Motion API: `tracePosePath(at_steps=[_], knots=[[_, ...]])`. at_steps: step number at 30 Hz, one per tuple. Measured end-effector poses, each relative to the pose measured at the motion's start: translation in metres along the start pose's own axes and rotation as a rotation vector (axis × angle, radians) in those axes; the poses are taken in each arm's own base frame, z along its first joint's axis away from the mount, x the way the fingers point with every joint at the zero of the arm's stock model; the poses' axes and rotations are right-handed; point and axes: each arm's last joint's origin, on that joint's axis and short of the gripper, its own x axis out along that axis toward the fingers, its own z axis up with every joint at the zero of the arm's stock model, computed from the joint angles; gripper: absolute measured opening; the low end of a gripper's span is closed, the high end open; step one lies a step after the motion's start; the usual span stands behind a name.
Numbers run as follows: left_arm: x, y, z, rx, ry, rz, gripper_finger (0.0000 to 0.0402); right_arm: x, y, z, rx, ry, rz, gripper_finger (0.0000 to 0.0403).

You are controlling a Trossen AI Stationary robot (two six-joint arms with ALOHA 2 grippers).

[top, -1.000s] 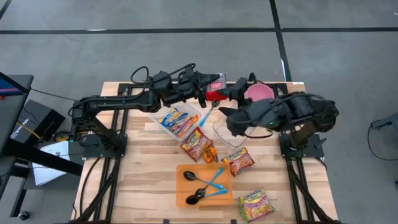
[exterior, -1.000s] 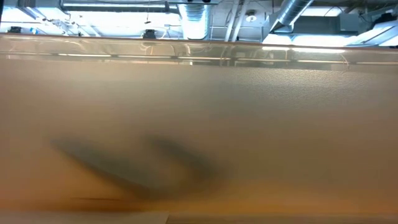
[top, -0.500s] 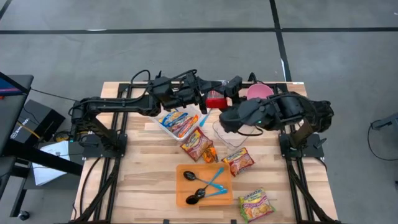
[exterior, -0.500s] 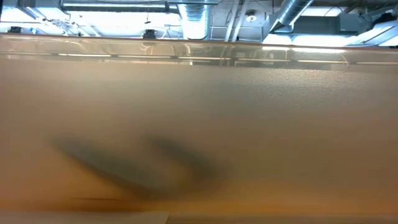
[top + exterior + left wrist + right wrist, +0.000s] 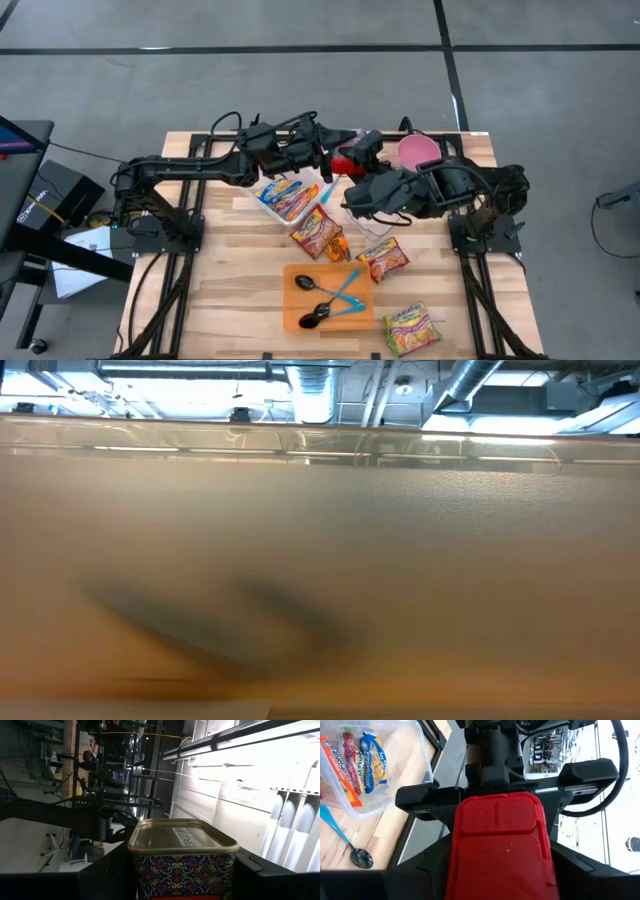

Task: Pick & Place Food Item
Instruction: Put the red seasoning can into the transparent bin

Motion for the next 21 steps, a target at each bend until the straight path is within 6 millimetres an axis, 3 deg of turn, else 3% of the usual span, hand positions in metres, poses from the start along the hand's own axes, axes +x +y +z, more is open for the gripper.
tracePosePath(at_steps=[4, 11, 21], knots=[[0.0, 0.0, 0.002, 0.0, -0.003, -0.001, 0.0188, 0.0, 0.0, 0.0, -0.005, 0.018, -0.013, 0.0199], [0.0, -0.001, 0.004, 0.046, -0.011, -0.003, 0.0187, 0.0, 0.0, 0.0, -0.009, 0.029, -0.021, 0.0199], [0.0, -0.004, 0.028, 0.319, -0.089, 0.001, 0.0353, -0.005, -0.005, -0.006, 0.082, 0.04, -0.045, 0.0199]])
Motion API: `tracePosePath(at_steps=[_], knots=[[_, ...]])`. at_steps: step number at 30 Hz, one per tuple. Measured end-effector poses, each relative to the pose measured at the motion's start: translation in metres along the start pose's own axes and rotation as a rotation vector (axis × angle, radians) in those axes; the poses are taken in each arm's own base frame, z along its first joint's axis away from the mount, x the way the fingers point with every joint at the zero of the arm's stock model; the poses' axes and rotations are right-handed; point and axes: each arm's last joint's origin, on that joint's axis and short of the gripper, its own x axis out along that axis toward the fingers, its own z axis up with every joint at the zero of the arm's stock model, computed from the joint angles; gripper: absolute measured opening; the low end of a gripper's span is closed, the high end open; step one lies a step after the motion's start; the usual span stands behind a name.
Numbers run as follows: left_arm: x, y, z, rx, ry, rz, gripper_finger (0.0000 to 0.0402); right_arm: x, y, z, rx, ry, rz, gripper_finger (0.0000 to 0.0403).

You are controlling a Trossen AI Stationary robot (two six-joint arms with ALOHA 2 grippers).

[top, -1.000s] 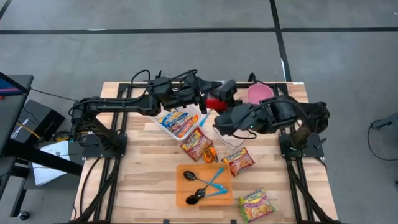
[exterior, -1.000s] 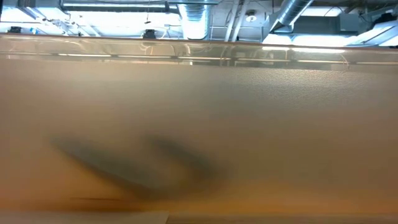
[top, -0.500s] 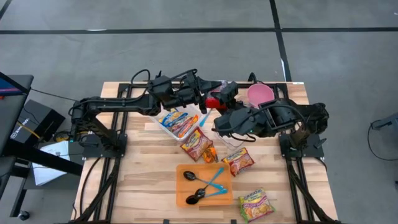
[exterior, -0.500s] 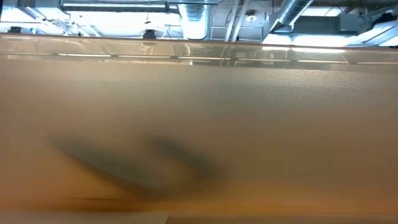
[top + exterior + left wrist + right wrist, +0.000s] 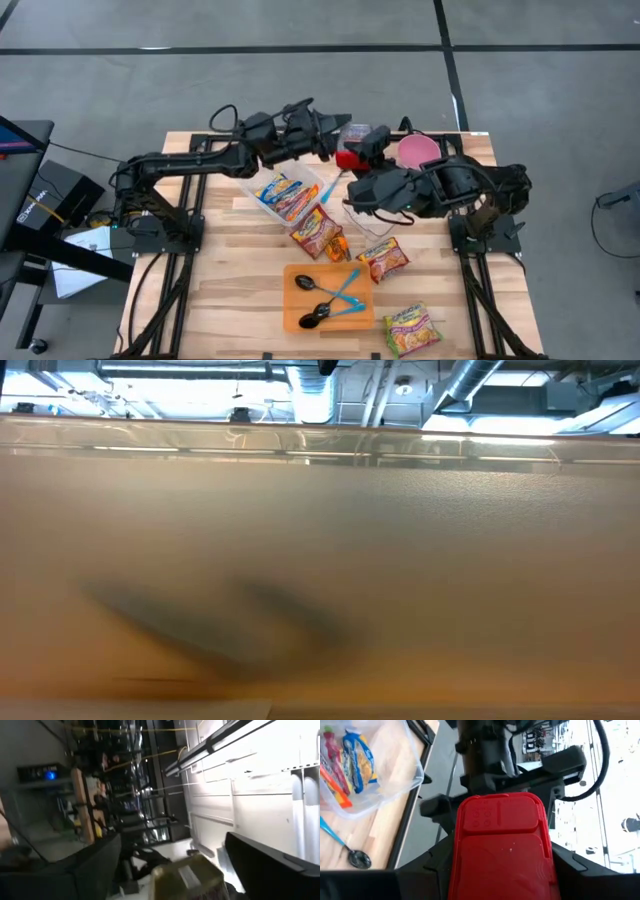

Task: Pick & Place Food Item
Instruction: Put the red seasoning can into the transparent bin

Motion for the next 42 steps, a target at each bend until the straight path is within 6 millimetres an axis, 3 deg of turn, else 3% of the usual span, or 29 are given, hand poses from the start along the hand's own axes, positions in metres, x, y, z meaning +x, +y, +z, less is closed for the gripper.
tracePosePath(at_steps=[8, 14, 21, 32, 38, 42], knots=[[-0.001, 0.003, 0.042, 0.129, -0.074, -0.007, 0.0381, -0.017, -0.018, -0.021, 0.243, -0.027, -0.015, 0.0199], [-0.005, 0.0, 0.068, 0.176, -0.085, -0.025, 0.0367, -0.035, -0.028, -0.049, 0.605, -0.067, 0.071, 0.0199], [-0.015, -0.009, 0.09, 0.249, -0.117, -0.029, 0.0349, -0.042, -0.028, -0.072, 0.974, -0.015, 0.213, 0.0199], [-0.035, -0.036, 0.105, 0.428, -0.128, -0.056, 0.0335, -0.032, -0.009, -0.08, 1.16, 0.159, 0.316, 0.0199], [-0.051, -0.052, 0.105, 0.525, -0.132, -0.003, 0.0334, -0.012, 0.018, -0.078, 1.203, 0.214, 0.356, 0.0199], [-0.06, -0.06, 0.103, 0.593, -0.124, 0.031, 0.0333, 0.005, 0.049, -0.076, 1.251, 0.18, 0.398, 0.0199]])
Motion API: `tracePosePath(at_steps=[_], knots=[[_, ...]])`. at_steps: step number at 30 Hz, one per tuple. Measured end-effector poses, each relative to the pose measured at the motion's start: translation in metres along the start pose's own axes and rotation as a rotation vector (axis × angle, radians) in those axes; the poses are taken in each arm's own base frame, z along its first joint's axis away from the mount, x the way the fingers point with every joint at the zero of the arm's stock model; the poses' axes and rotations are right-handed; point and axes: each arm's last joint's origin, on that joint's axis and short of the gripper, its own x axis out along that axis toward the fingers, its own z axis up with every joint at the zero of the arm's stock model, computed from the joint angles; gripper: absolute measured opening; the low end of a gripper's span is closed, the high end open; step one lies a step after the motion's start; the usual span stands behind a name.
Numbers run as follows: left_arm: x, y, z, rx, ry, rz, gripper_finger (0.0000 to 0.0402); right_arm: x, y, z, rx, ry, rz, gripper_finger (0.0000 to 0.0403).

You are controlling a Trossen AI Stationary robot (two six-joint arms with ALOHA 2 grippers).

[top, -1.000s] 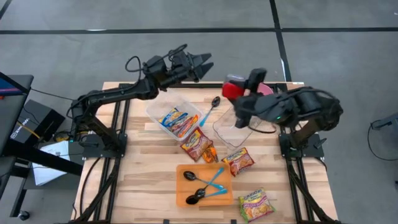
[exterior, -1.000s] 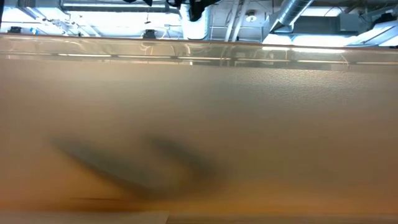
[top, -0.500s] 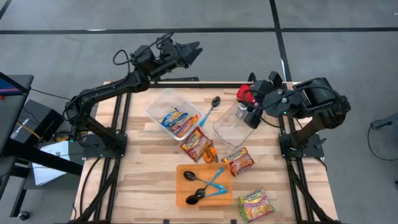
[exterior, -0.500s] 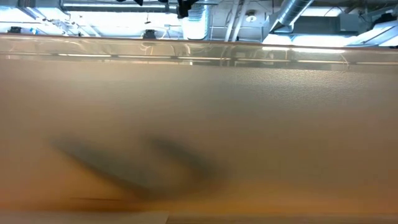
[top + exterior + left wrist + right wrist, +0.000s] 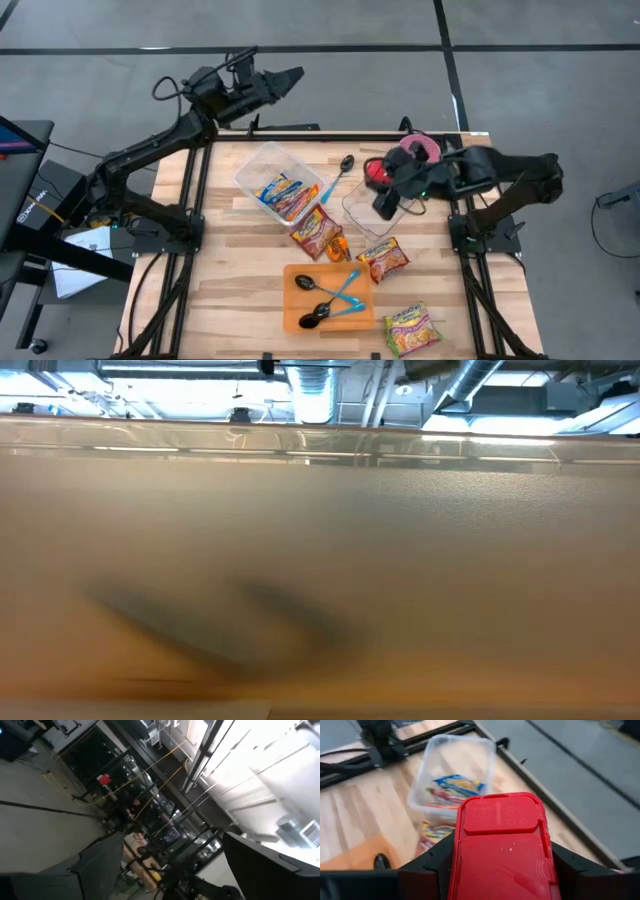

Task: Pick & Place Food Item
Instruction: Put the red seasoning can into the transparent bin

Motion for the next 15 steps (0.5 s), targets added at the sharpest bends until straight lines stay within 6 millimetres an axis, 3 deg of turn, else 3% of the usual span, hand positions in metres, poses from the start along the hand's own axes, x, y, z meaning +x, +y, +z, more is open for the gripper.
tracePosePath(at_steps=[7, 15], knots=[[-0.013, -0.009, 0.004, 0.063, 0.029, 0.037, 0.0333, 0.059, -0.01, -0.059, 0.084, 0.037, 0.051, 0.0199], [-0.016, -0.01, 0.0, 0.084, 0.068, 0.056, 0.0333, 0.106, -0.022, -0.128, 0.211, -0.047, 0.13, 0.0199]])
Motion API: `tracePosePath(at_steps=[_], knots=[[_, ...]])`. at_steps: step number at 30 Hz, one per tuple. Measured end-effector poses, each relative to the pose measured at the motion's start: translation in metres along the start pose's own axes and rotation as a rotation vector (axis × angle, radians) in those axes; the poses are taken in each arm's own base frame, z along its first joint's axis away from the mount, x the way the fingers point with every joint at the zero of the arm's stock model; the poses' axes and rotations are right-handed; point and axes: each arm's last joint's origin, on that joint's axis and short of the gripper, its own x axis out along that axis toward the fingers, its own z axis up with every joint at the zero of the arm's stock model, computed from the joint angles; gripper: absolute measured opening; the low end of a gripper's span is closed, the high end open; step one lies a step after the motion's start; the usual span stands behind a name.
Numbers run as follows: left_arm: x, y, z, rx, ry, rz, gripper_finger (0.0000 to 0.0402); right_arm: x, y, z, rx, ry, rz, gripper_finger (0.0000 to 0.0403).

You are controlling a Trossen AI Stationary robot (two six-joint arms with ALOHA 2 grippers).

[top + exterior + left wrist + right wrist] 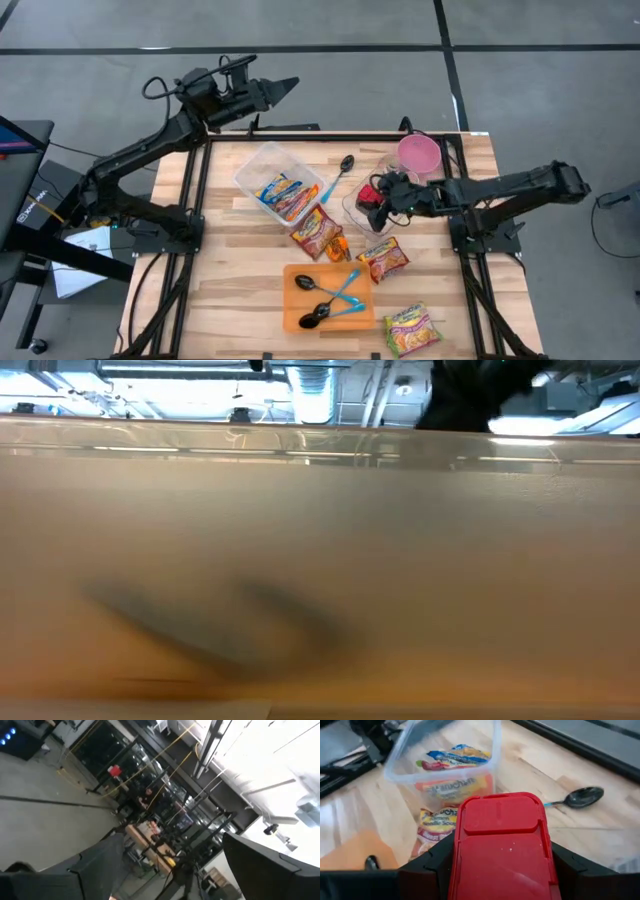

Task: Pick & Place Food Item
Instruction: Put the red seasoning can into the transparent bin

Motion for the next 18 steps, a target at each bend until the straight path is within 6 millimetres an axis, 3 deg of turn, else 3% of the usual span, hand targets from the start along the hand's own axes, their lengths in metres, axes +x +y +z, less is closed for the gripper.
tracePosePath(at_steps=[8, 18], knots=[[0.001, -0.001, -0.01, 0.006, 0.068, 0.017, 0.0333, 0.03, -0.034, -0.06, 0.121, -0.005, -0.076, 0.0199], [0.001, -0.003, -0.012, 0.005, 0.069, 0.015, 0.0333, 0.043, -0.056, -0.069, 0.076, -0.039, -0.137, 0.0199]])
